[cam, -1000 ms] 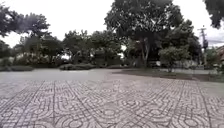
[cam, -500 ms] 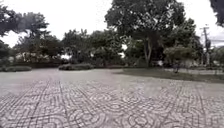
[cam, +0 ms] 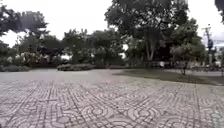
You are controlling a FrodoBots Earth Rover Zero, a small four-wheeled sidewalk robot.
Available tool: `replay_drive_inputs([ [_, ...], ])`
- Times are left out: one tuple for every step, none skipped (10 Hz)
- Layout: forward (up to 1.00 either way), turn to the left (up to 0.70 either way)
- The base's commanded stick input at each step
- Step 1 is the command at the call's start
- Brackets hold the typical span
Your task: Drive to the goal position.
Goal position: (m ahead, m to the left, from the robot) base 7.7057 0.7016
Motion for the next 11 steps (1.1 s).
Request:
replay_drive_inputs([
  [1.0, 0.0],
  [1.0, 0.0],
  [1.0, 0.0],
  [1.0, 0.0],
  [1.0, 0.0],
  [1.0, 0.0],
  [1.0, 0.0],
  [1.0, 0.0],
  [1.0, 0.0],
  [1.0, 0.0],
  [1.0, 0.16],
])
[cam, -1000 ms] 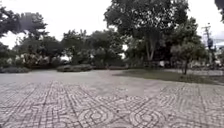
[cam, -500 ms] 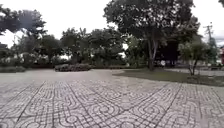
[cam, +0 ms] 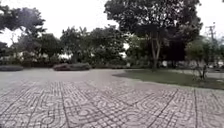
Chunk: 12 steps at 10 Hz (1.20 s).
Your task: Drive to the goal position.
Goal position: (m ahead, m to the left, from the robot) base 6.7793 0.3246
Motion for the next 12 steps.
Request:
replay_drive_inputs([
  [1.0, 0.27],
  [1.0, 0.27],
  [1.0, 0.27],
  [1.0, 0.27],
  [1.0, 0.17],
  [1.0, 0.02],
  [1.0, 0.0],
  [1.0, 0.14],
  [1.0, 0.27],
  [1.0, 0.27],
  [1.0, 0.01],
  [1.0, 0.0],
])
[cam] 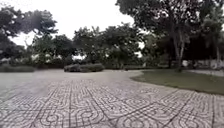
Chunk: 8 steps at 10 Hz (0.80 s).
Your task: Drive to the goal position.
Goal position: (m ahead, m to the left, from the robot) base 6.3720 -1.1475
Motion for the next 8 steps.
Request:
replay_drive_inputs([
  [1.0, 0.0],
  [1.0, 0.0],
  [1.0, 0.0],
  [1.0, 0.0],
  [1.0, -0.12],
  [1.0, -0.27],
  [1.0, -0.27],
  [1.0, -0.27],
])
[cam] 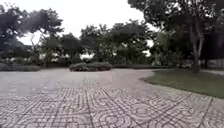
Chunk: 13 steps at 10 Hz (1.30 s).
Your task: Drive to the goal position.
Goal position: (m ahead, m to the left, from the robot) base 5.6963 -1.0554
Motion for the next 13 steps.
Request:
replay_drive_inputs([
  [1.0, -0.27],
  [1.0, 0.0],
  [1.0, 0.0],
  [1.0, 0.0],
  [1.0, 0.0],
  [1.0, 0.0],
  [1.0, 0.0],
  [1.0, 0.0],
  [1.0, 0.0],
  [1.0, 0.0],
  [1.0, 0.0],
  [1.0, 0.0],
  [1.0, 0.0],
])
